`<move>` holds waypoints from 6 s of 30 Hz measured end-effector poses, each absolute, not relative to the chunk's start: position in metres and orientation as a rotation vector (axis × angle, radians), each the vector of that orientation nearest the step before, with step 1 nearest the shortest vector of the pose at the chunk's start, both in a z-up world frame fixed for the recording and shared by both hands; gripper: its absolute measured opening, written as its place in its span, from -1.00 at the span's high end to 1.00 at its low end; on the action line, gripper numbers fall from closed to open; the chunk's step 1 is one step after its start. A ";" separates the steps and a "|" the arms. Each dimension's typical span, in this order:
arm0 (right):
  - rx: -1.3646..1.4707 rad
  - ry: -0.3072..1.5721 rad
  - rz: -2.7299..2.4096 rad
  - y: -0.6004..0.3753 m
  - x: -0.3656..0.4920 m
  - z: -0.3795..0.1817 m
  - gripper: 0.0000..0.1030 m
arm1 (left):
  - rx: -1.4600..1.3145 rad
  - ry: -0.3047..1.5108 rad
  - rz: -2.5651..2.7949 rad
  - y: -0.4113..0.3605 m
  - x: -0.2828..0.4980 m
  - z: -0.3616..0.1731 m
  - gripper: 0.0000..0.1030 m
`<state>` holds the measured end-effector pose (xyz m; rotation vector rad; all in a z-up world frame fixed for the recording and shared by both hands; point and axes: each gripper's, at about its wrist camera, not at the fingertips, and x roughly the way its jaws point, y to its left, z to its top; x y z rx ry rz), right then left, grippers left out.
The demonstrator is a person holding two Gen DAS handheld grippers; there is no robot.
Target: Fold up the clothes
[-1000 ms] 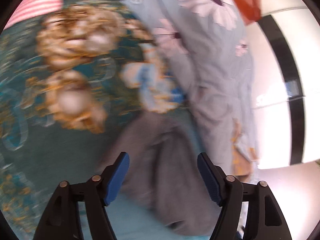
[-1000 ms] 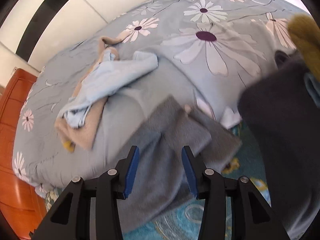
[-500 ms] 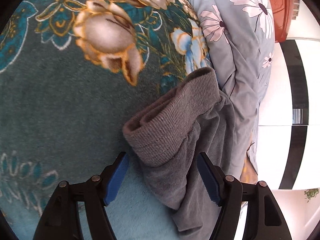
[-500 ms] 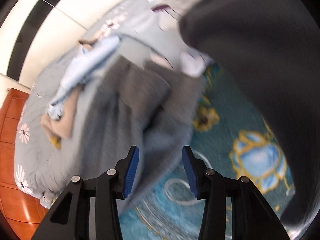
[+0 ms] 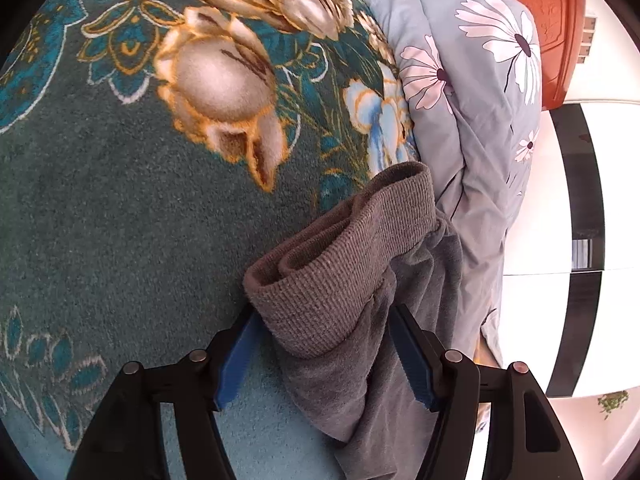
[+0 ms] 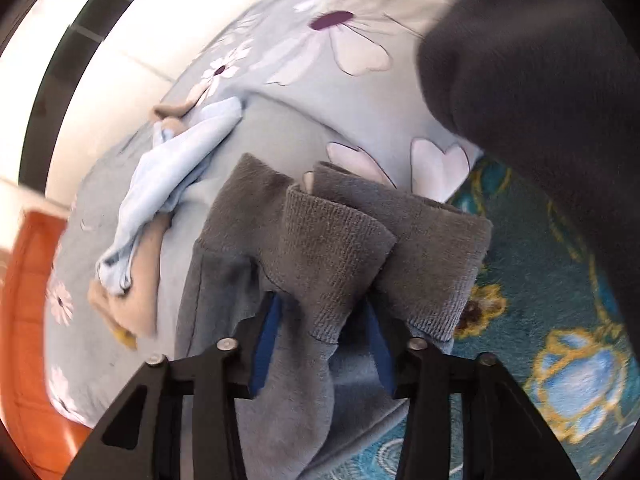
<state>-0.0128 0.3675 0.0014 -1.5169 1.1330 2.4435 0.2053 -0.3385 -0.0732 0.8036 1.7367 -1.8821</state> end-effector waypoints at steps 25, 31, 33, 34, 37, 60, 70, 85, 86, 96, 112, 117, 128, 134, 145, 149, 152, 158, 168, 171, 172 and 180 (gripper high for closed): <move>-1.566 0.713 2.296 0.371 0.003 0.003 -0.09 | 0.884 1.587 -1.970 -0.318 0.189 -0.072 -0.33; -1.518 0.877 2.327 0.381 0.006 -0.006 0.03 | 0.842 1.629 -1.979 -0.317 0.195 -0.072 0.11; -1.509 0.906 2.350 0.379 0.006 -0.004 0.45 | 0.838 1.631 -1.978 -0.317 0.196 -0.071 0.19; -1.508 0.922 2.359 0.377 0.005 -0.003 0.58 | 0.827 1.646 -1.980 -0.319 0.199 -0.070 0.30; -1.486 0.969 2.388 0.374 0.006 0.009 0.66 | 0.795 1.633 -1.985 -0.333 0.209 -0.059 0.59; -1.654 1.128 2.319 0.371 0.146 0.001 0.68 | 1.011 1.446 -1.980 -0.432 0.272 -0.036 0.64; -1.718 0.978 2.382 0.361 0.127 0.008 0.51 | 1.136 1.365 -1.991 -0.426 0.279 -0.002 0.21; -1.982 0.310 2.843 0.240 0.068 0.061 0.31 | 1.373 1.267 -2.165 -0.372 0.170 0.035 -0.06; -2.053 0.255 2.874 0.220 0.060 0.054 0.16 | 1.393 1.295 -2.151 -0.365 0.157 0.030 -0.06; -2.431 -0.637 2.888 0.108 0.038 -0.003 0.13 | 1.505 1.321 -1.961 -0.329 0.099 -0.010 -0.03; -2.369 -0.375 3.011 0.136 0.005 0.016 0.91 | 1.344 1.392 -1.945 -0.343 0.100 -0.004 0.86; -2.413 -0.425 2.902 0.126 -0.002 -0.008 0.89 | 1.354 1.401 -1.932 -0.346 0.094 -0.019 0.78; -1.872 0.117 2.955 0.229 0.051 0.064 0.26 | 1.405 1.200 -2.118 -0.308 0.107 0.026 -0.03; -1.708 0.438 2.673 0.318 0.121 0.055 0.19 | 1.607 1.044 -2.256 -0.218 0.113 0.033 -0.07; -1.609 0.948 2.516 0.358 0.119 0.014 0.15 | 2.126 0.756 -2.342 -0.048 0.096 0.011 -0.07; -1.602 0.963 2.529 0.353 0.115 0.011 0.81 | 2.163 0.650 -2.340 -0.025 0.096 0.002 -0.07; -1.545 0.872 2.622 0.352 0.119 0.030 0.89 | 2.175 0.638 -2.330 -0.021 0.105 0.004 -0.07; -1.561 0.765 2.557 0.364 0.130 0.023 0.90 | 2.161 0.625 -2.308 -0.027 0.108 0.002 -0.07; -1.564 0.768 2.527 0.369 0.141 0.023 0.53 | 2.096 0.558 -2.398 -0.042 0.079 0.016 -0.08; -1.553 0.720 2.531 0.368 0.144 0.030 0.53 | 2.050 0.661 -2.406 -0.056 0.054 0.021 -0.08; -1.527 0.660 2.558 0.364 0.145 0.038 0.53 | 2.031 0.662 -2.416 -0.058 0.048 0.022 -0.08; -1.708 0.335 2.866 0.305 0.112 0.063 0.45 | 1.972 0.659 -2.492 -0.074 0.032 0.036 -0.08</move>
